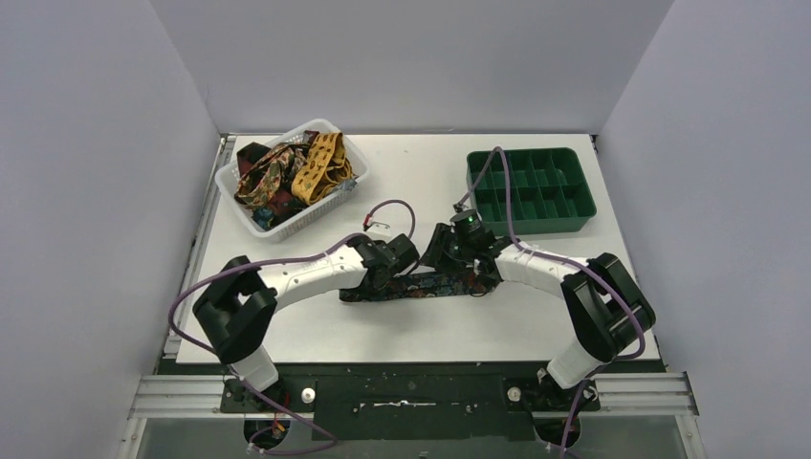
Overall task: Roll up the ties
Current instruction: Roll the tie at the center of the board.
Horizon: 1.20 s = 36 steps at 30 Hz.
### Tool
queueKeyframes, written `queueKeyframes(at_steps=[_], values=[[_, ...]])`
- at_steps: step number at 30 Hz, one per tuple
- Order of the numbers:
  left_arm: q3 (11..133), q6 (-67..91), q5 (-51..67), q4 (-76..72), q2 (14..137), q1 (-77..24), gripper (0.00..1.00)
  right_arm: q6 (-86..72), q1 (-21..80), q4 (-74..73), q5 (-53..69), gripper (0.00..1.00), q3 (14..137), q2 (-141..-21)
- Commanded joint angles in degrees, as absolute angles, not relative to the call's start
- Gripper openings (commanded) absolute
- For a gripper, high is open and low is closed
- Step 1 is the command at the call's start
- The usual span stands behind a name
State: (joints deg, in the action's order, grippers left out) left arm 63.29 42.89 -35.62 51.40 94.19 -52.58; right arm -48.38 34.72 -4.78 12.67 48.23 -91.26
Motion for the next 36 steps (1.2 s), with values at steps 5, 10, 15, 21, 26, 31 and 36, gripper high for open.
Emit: queueKeyframes(at_steps=[5,10,15,21,26,31,36], values=[[70.2,44.1,-34.8,51.1,100.7,-54.5,0.42,-50.1,32.5,-0.5,14.3,0.48,46.7,-87.8],[71.4,44.1,-31.6,49.2,103.3,-54.6,0.51,-49.9,32.0,-0.4,15.6,0.48,46.7,-87.8],[72.1,43.4,-29.1,47.0,102.7,-54.6,0.53,-49.7,31.7,-0.4,16.9,0.49,46.9,-88.3],[71.3,42.6,-26.1,44.4,97.3,-54.4,0.62,-49.3,31.7,-0.4,17.8,0.52,47.3,-88.3],[68.6,43.4,-25.9,41.9,88.1,-53.5,0.67,-47.2,31.6,2.8,19.0,0.60,47.6,-87.0],[60.4,43.9,-24.4,36.0,76.0,-50.4,0.75,-45.8,31.6,8.0,25.7,0.68,48.2,-87.9],[48.1,46.9,-17.1,31.0,65.4,-41.6,0.77,-41.3,34.2,13.8,33.9,0.83,50.9,-91.2]])
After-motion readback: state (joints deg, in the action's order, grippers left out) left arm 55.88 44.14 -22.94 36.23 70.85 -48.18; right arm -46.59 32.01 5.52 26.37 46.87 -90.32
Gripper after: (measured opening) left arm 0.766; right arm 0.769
